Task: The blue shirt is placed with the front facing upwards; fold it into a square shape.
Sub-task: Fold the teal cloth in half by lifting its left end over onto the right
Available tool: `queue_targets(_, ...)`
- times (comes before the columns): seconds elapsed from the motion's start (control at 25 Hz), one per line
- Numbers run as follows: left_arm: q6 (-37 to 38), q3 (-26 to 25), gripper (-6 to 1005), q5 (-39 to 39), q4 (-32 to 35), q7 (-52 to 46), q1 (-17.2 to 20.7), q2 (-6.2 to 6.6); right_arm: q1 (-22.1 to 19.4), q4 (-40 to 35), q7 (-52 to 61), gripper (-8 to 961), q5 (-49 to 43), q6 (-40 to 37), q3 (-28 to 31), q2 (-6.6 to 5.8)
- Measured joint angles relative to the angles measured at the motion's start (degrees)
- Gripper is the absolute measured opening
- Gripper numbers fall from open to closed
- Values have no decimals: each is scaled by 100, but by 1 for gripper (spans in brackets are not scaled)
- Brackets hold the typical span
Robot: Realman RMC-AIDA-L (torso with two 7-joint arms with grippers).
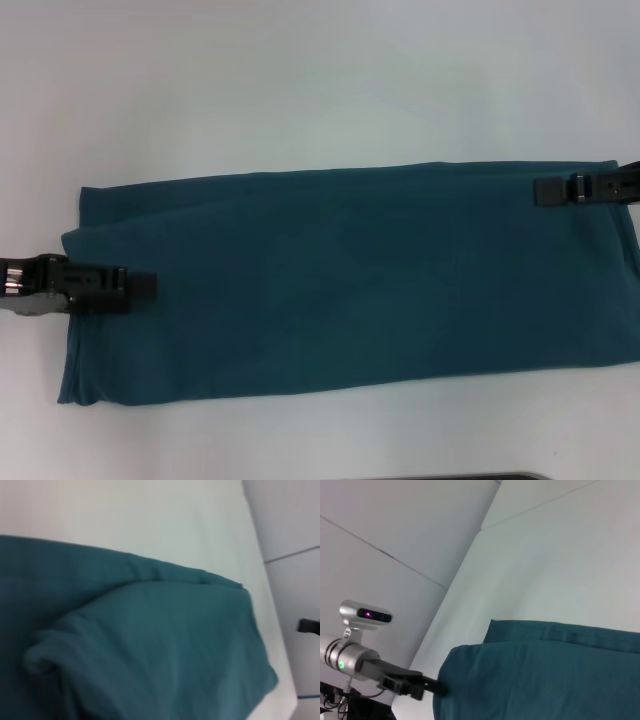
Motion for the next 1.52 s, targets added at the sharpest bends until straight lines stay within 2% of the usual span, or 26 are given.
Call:
queue_targets(0.32, -554, 37, 733, 647, 95, -213, -88, -32, -4, 0, 5, 894, 0, 8, 0, 0)
queue_targets(0.52, -774, 85, 732, 962, 96, -270, -178, -105, -20, 9, 10, 894, 1, 9, 0, 6)
queue_targets(0.72, -880, 158, 732, 1078, 96, -276, -237, -180, -33, 9, 10, 894, 1, 8, 1, 9)
queue_targets(1.0, -1127, 118, 731, 1083, 42, -373, -246, -191, -32, 9, 9, 894, 1, 5, 1, 9)
queue_targets(1.16, -791, -29, 731, 887, -311, -378, -211, -182, -24, 9, 9, 894, 1, 1, 1, 9)
queue_targets(1.32, -25, -227, 731, 454, -807, -335, -111, -201, -22, 9, 19, 894, 1, 1, 1, 9)
queue_targets(1.52, 72, -82, 732, 293, -639, -316, -131, -248, -43, 8, 23, 894, 1, 2, 14, 9)
